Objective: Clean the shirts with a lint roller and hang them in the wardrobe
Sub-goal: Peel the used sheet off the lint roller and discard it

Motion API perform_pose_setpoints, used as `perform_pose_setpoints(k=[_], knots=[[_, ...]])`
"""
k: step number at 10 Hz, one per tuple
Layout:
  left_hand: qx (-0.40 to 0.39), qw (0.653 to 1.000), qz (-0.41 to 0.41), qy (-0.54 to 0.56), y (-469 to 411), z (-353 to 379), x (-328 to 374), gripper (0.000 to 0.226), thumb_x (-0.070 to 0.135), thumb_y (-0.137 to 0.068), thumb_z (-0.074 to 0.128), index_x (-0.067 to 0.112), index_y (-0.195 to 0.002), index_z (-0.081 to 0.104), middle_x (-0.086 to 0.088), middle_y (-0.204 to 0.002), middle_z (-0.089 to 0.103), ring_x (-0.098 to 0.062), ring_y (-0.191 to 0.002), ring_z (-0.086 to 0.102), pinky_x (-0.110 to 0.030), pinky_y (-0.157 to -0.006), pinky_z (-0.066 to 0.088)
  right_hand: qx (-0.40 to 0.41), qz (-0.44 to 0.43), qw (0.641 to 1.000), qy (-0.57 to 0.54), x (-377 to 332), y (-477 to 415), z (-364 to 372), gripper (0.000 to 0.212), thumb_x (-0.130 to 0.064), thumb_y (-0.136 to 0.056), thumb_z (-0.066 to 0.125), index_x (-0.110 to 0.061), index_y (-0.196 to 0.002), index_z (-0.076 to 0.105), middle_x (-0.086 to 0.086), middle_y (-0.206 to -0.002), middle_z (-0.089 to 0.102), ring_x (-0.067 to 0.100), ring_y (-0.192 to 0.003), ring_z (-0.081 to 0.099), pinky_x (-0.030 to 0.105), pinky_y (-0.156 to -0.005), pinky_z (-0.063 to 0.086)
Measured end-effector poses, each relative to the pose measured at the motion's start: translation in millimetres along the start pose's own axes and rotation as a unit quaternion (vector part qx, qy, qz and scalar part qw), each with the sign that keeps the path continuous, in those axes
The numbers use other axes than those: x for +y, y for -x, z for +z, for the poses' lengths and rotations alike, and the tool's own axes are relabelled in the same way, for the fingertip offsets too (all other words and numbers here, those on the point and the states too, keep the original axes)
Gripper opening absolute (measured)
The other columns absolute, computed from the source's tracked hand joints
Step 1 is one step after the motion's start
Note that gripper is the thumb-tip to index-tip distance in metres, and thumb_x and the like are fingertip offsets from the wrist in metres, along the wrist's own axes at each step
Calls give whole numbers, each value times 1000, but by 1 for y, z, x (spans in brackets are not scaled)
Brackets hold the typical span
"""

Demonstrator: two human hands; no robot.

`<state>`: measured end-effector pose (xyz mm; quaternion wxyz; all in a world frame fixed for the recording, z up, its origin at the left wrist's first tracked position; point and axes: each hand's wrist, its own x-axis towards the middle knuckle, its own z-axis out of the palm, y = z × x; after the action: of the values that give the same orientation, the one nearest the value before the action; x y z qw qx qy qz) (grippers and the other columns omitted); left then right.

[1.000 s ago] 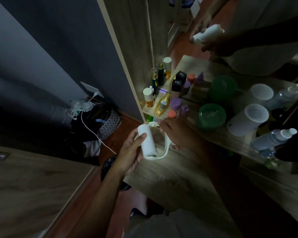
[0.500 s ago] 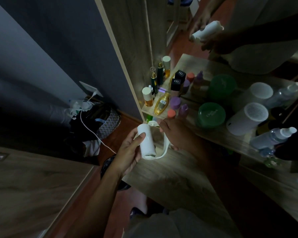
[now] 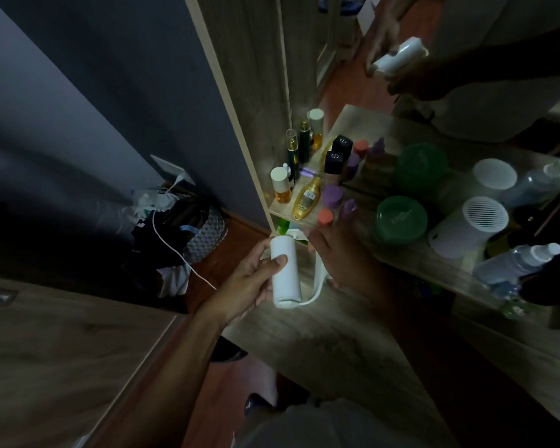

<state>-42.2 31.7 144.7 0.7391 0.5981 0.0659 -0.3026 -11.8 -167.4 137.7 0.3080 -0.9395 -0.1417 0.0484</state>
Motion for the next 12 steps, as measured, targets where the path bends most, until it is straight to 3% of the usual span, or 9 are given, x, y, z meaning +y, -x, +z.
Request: perform_pose_setpoints(k=[2,3,4,5,7,9,10,11,12], knots=[[4,999,11,-34,1,6,6,40,16,-100,54,16,-139,48,-8,-119,66,-19,-102,69,-36,-76,58,-66,153,959,-228,-13,0,-9,31,-45,-96,54,-16,-89,60,4,-70,63,31,-65,65,38,-66,57],[17,997,18,-67,1,6,7,39,16,-102,53,23,-140,48,-7,-119,67,-20,-104,68,-38,-78,58,-112,62,989,-78,-8,1,-20,81,-45,-37,96,-6,-104,73,6,-79,71,22,-64,68,23,-61,54],[8,992,41,-115,4,5,14,49,14,-103,52,28,-148,41,4,-124,69,-16,-112,67,-38,-86,59,-20,30,998,-52,-1,-1,-13,80,-27,-33,97,2,-103,72,13,-80,70,22,-62,66,22,-56,50],[-12,982,67,-178,8,3,24,65,10,-102,52,30,-158,24,20,-135,63,-6,-127,59,-33,-97,55,38,-16,997,-59,-5,-6,-15,26,-10,-88,60,5,-107,68,17,-86,68,25,-69,65,26,-58,49],[-31,960,101,-260,7,-4,34,75,11,-103,55,26,-161,10,15,-158,39,-8,-145,39,-49,-121,30,58,-2,997,-56,-24,-6,-11,66,-44,-105,12,-4,-107,65,13,-95,66,26,-84,62,31,-75,45],[-30,949,112,-292,13,-7,36,76,15,-102,56,26,-161,10,26,-155,39,-2,-143,39,-36,-120,32,93,16,987,-133,-32,-2,-9,48,-41,-104,31,-6,-100,63,9,-86,65,22,-79,61,38,-75,52],[-16,948,118,-297,19,-8,36,73,14,-101,57,33,-157,15,47,-140,41,11,-138,39,-18,-112,35,9,41,988,-146,-35,-3,-10,35,-39,-102,35,-14,-109,59,0,-81,58,18,-72,56,32,-71,49],[23,949,122,-289,29,-14,37,72,22,-98,60,38,-154,18,41,-143,43,10,-138,40,-22,-115,35,44,-39,994,-89,-41,-3,-7,12,-33,-98,56,-23,-103,60,-5,-82,67,13,-69,65,32,-61,57],[63,950,126,-280,47,-27,43,70,24,-99,61,25,-159,25,14,-154,45,-2,-139,45,-35,-116,40,19,-7,978,-208,-58,-9,-3,26,-43,-101,44,-29,-81,53,-3,-65,57,11,-57,62,34,-48,51]])
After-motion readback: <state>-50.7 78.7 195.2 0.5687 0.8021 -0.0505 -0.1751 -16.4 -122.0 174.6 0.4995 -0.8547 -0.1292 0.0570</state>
